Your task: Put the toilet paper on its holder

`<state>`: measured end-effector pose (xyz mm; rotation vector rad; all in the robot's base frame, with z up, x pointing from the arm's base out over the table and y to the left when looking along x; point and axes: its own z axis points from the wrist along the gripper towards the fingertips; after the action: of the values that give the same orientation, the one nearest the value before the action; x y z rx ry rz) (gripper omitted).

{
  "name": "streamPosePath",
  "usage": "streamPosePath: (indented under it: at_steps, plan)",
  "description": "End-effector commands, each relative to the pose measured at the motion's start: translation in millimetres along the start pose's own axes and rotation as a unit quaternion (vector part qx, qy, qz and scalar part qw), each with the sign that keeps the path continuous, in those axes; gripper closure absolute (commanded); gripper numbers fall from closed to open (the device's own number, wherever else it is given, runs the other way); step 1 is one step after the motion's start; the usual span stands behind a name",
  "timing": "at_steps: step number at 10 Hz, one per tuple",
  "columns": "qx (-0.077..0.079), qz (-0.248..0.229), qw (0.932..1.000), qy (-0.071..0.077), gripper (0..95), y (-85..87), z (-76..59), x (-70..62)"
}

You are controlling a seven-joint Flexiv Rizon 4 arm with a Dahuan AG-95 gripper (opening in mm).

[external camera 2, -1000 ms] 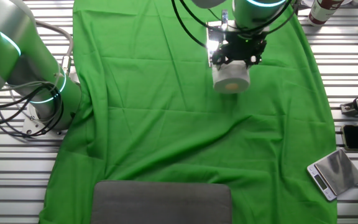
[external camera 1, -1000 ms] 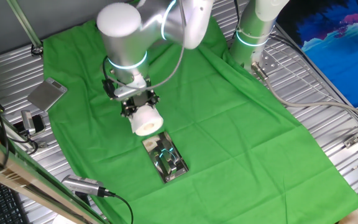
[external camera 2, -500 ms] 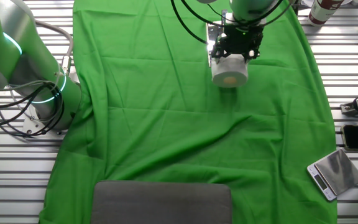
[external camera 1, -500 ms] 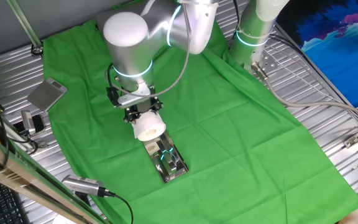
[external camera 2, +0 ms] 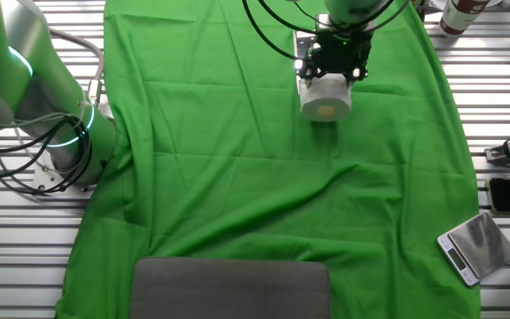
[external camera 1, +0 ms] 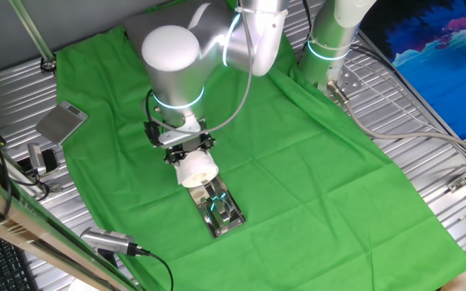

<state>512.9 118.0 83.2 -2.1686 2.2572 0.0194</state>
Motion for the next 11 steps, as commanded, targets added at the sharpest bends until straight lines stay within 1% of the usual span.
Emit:
streamPosePath:
  at_steps: [1,3,4,5,7,9,11]
  plan:
    - [0.000,0.002,1.0000,0.000,95.0,1.0,-0.9,0.0]
    - [-0.002,-0.013,0.9997,-0.018,95.0,1.0,-0.9,0.0]
    - [-0.005,-0.035,0.9992,-0.022,95.0,1.0,-0.9,0.0]
    - [-0.008,-0.053,0.9983,-0.020,95.0,1.0,-0.9,0.0]
    - [-0.014,-0.072,0.9972,-0.017,95.0,1.0,-0.9,0.0]
    - [-0.013,-0.064,0.9977,-0.017,95.0,1.0,-0.9,0.0]
    - [-0.012,-0.067,0.9976,-0.015,95.0,1.0,-1.0,-0.1]
